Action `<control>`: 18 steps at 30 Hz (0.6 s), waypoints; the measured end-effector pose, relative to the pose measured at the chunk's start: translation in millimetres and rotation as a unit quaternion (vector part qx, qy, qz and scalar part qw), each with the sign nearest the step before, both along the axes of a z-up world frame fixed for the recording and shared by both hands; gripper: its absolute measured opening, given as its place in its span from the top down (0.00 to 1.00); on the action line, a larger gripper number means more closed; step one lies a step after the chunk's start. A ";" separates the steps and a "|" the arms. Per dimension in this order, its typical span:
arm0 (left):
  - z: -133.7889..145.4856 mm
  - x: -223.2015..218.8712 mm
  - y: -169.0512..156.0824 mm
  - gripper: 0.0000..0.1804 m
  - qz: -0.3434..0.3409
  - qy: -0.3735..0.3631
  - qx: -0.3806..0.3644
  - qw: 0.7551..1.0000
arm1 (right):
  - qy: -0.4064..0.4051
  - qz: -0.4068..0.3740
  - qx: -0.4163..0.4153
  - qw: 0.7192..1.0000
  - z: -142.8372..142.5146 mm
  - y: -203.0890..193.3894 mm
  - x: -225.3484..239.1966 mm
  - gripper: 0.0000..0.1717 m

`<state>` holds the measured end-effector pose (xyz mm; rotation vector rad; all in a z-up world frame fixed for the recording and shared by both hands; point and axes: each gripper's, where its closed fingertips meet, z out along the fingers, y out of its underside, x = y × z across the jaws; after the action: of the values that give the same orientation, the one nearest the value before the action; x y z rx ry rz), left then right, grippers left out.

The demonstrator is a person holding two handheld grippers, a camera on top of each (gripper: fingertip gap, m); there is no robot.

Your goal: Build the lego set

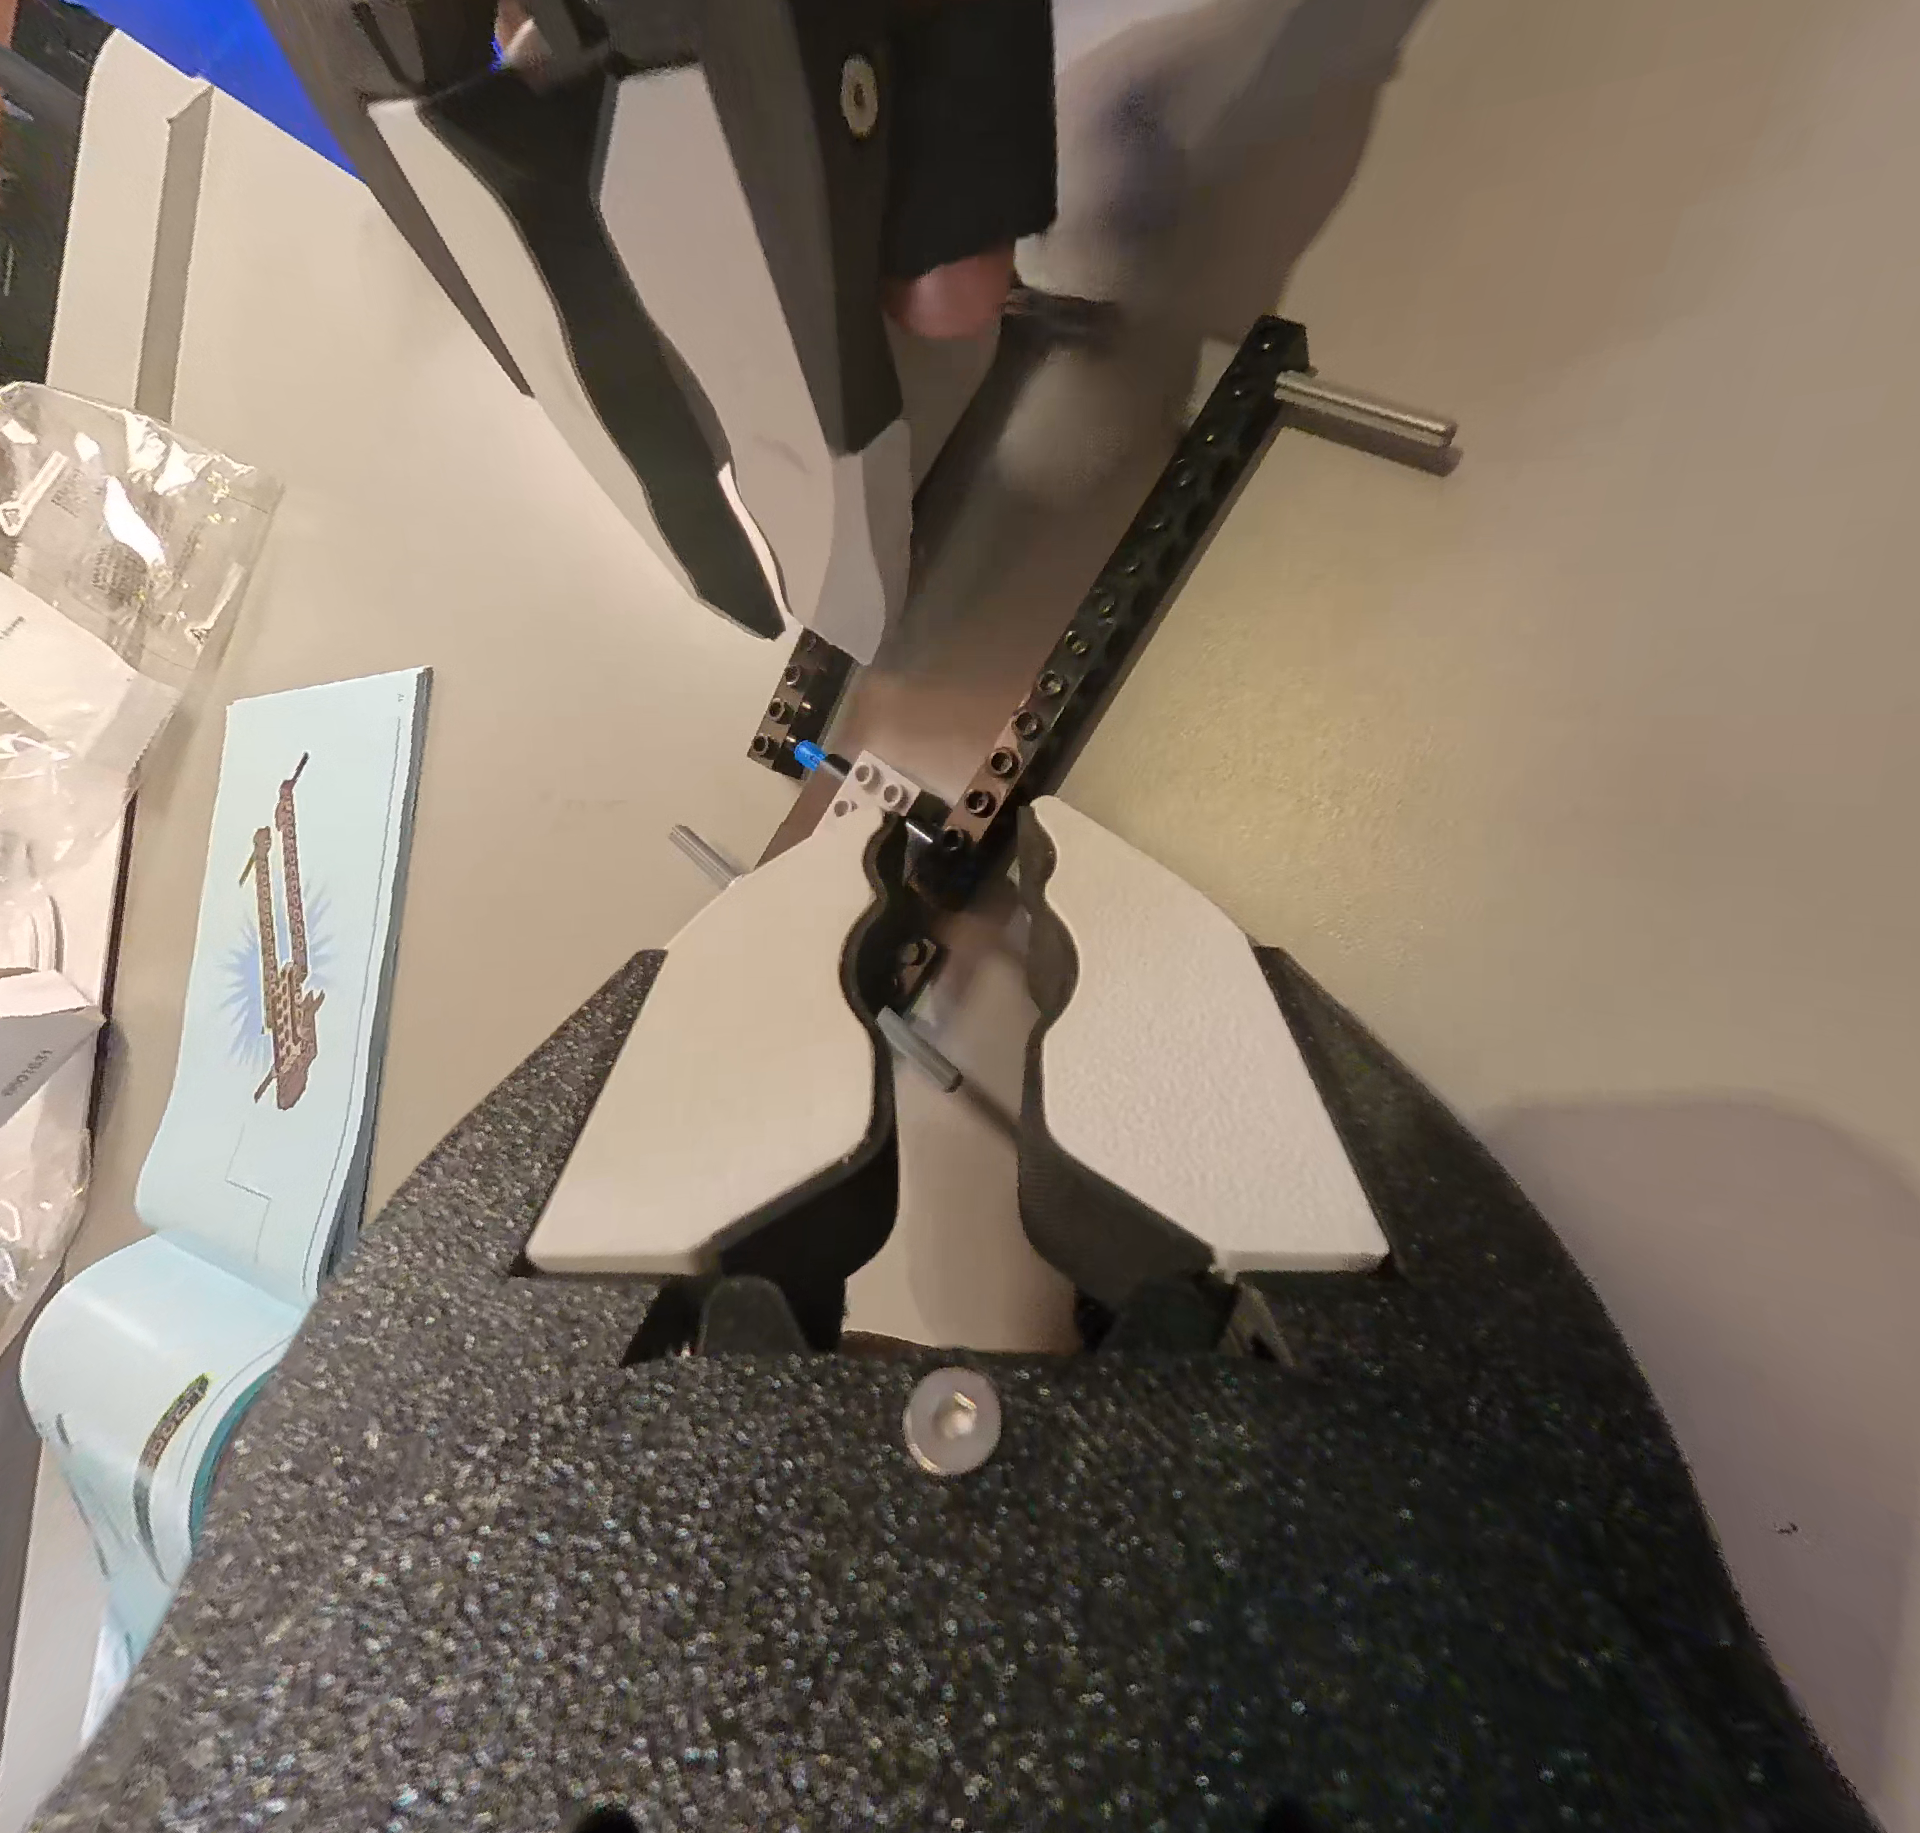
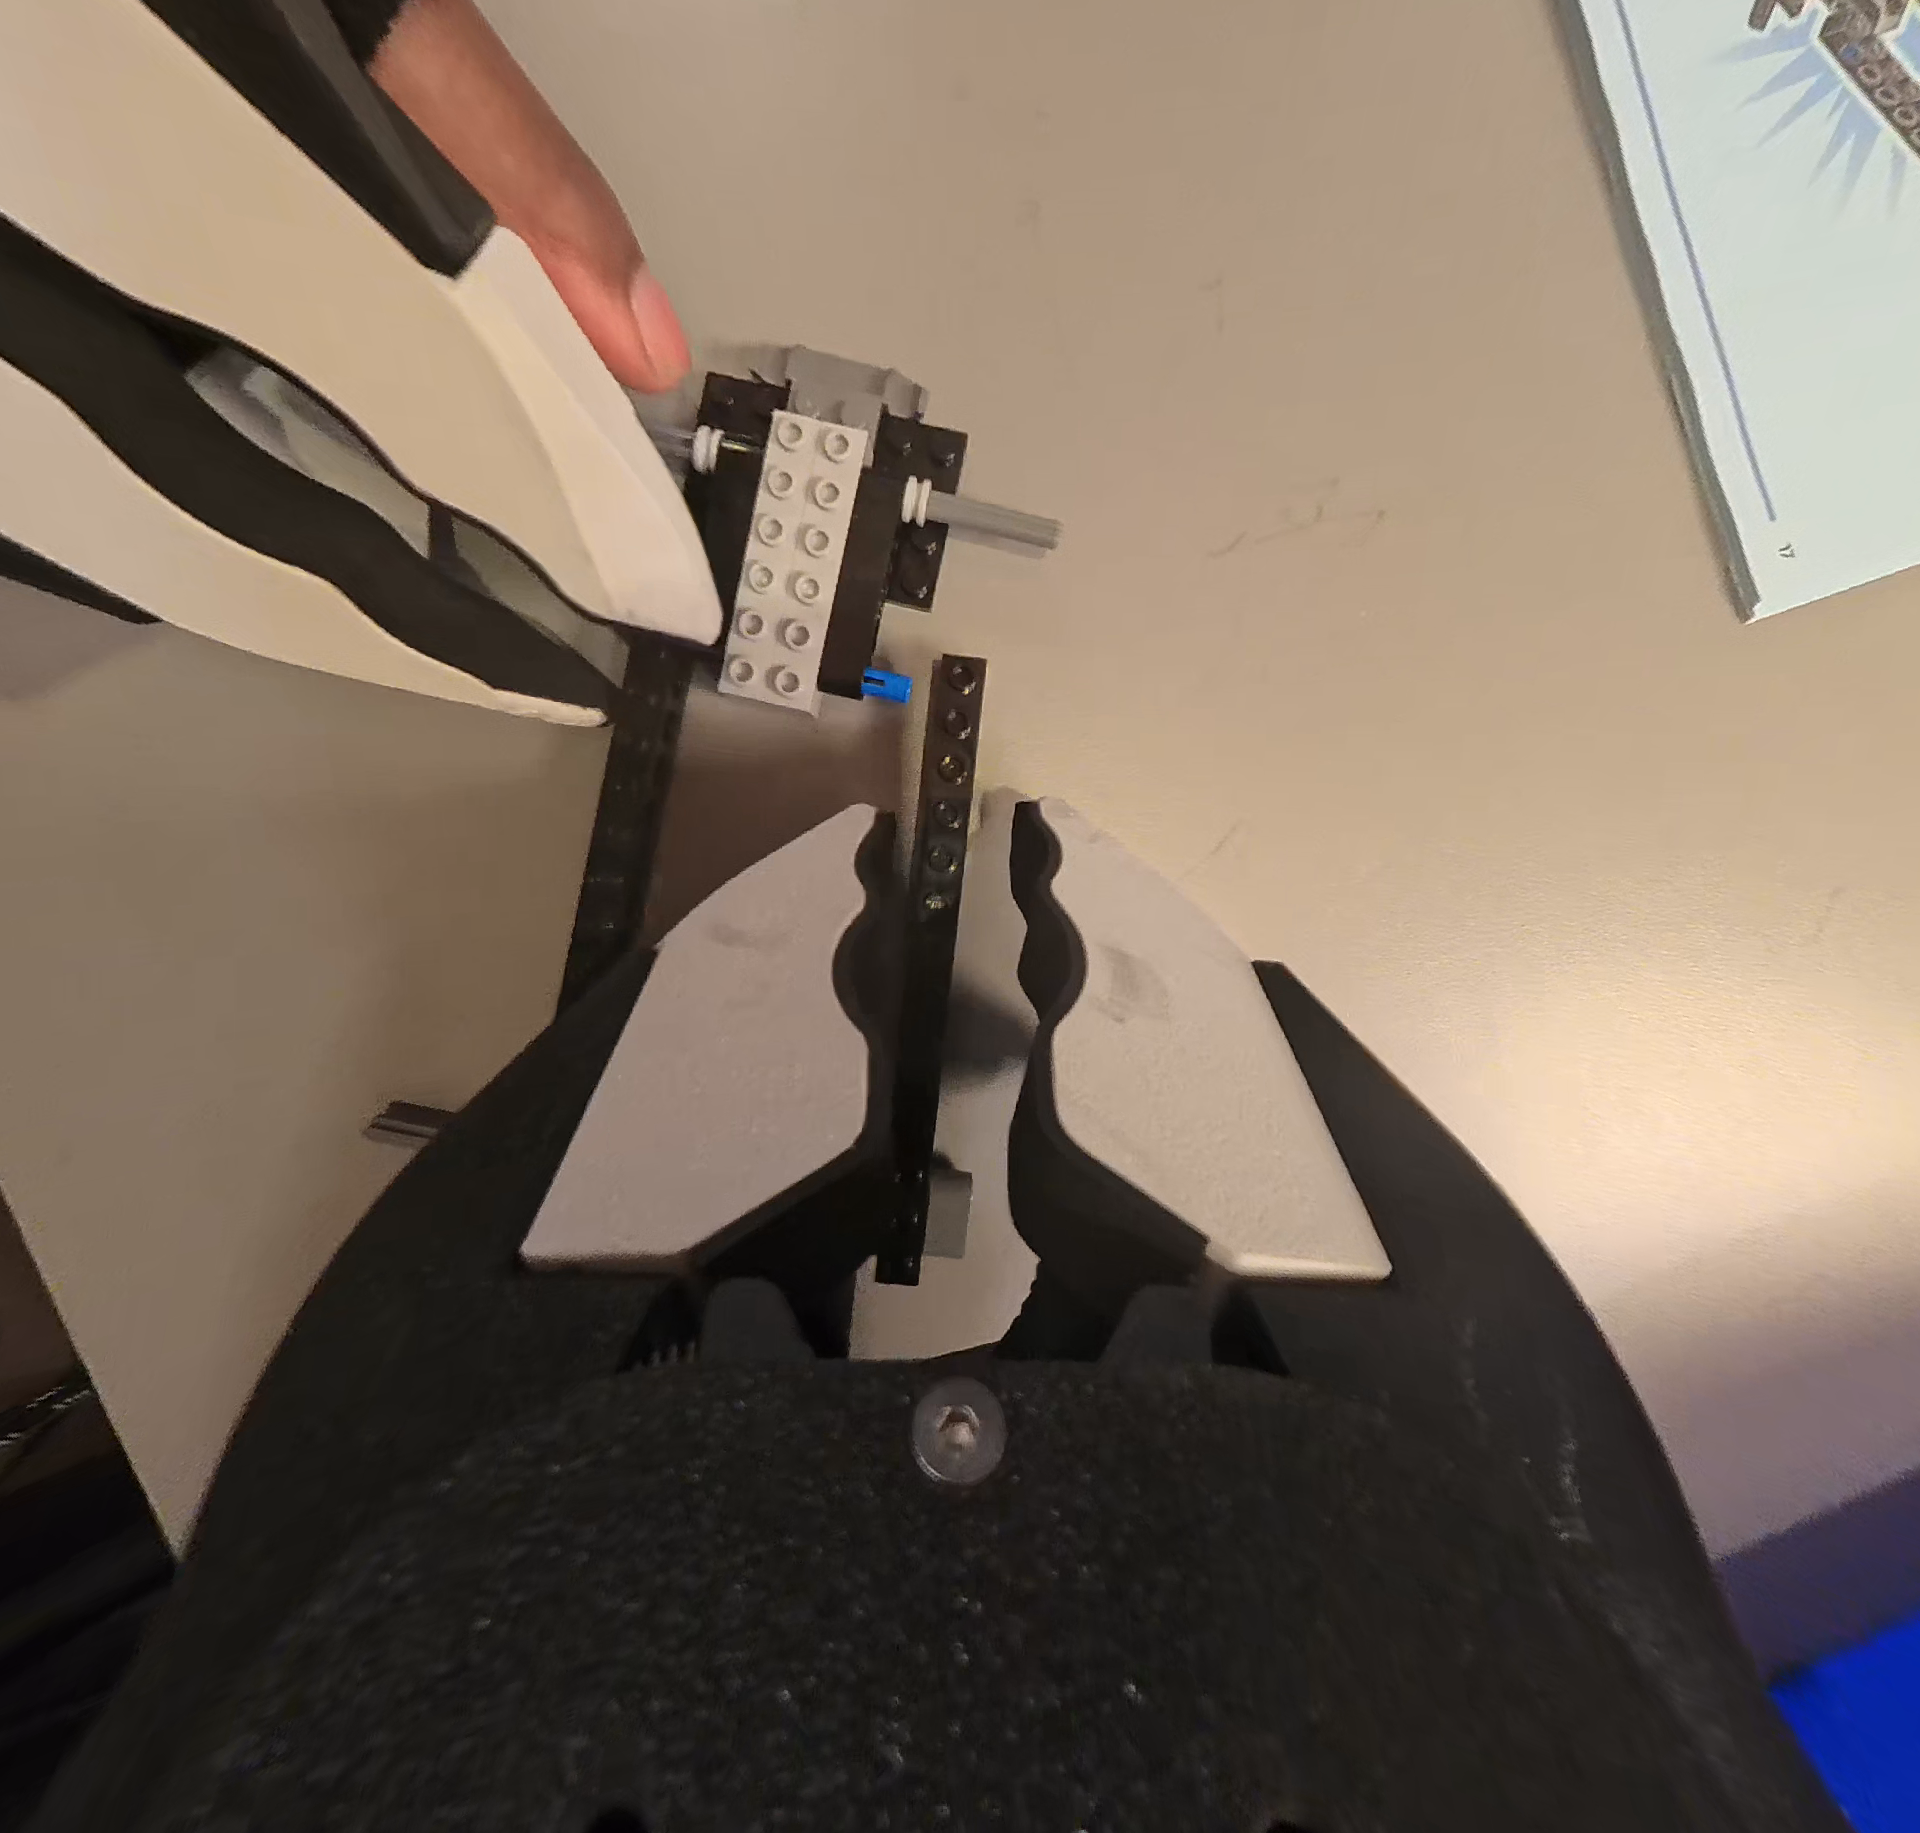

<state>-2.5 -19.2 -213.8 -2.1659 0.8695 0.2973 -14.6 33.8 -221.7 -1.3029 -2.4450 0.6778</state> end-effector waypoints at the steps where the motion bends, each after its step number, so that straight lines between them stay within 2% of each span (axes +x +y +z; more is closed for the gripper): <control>1: -0.4 -0.8 0.1 0.88 0.003 0.000 0.000 1.000 | 0.003 0.000 0.001 1.000 1.5 -0.2 -0.5 0.86; 6: -3.1 -2.1 0.7 0.89 0.007 -0.004 -0.001 1.000 | -0.007 0.001 0.011 1.000 -2.5 -1.4 -6.6 0.85; 10: -3.2 -3.5 1.6 0.89 0.012 -0.002 0.001 1.000 | -0.021 0.009 0.002 1.000 -4.7 -5.9 -8.9 0.95; 18: -3.5 -4.1 3.9 0.90 0.015 0.003 0.003 1.000 | -0.012 -0.001 -0.018 1.000 -3.1 -8.4 -13.3 0.95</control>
<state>-6.7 -15.3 -217.3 -2.1759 0.8391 0.3198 -27.9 25.4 -224.8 -1.3352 -2.4607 0.7126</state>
